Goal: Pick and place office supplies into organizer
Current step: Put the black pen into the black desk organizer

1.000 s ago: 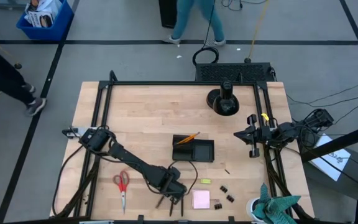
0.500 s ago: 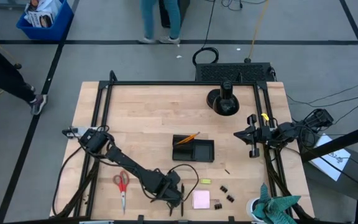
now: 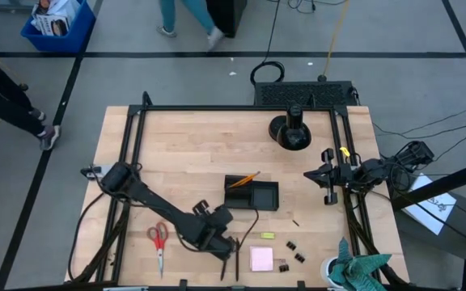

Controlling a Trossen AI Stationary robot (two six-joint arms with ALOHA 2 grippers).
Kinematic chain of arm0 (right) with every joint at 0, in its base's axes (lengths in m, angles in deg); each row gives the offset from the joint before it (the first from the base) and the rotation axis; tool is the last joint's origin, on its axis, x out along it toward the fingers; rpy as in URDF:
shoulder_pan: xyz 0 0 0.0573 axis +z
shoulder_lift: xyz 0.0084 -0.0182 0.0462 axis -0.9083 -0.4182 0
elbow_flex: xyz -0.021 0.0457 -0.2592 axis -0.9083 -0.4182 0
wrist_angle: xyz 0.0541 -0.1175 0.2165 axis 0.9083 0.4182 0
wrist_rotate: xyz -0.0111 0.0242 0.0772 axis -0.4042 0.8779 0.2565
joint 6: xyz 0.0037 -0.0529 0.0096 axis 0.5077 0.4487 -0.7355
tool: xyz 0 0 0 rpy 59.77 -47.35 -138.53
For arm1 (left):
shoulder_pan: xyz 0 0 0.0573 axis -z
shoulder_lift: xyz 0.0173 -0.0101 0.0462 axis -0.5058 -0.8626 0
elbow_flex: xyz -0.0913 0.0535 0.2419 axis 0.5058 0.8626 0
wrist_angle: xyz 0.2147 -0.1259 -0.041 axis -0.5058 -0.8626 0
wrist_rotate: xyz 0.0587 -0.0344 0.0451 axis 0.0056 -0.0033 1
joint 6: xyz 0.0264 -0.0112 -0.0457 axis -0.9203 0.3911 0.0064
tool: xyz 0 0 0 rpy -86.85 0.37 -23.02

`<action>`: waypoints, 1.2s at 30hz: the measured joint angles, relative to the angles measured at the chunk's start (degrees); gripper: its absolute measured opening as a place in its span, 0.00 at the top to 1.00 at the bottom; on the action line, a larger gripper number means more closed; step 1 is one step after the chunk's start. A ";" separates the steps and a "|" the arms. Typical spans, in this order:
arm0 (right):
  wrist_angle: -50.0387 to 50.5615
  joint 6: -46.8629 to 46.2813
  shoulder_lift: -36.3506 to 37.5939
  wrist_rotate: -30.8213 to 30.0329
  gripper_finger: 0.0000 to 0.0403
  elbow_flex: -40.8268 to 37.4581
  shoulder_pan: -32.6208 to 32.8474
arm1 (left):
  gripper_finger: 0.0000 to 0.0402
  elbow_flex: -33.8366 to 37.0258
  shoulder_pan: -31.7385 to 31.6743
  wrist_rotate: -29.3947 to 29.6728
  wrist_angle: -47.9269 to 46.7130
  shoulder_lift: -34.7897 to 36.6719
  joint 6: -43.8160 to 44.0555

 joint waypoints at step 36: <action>-1.11 0.00 -0.08 0.04 1.00 0.01 -0.01 | 0.98 15.21 -23.01 -6.47 64.17 14.98 -62.02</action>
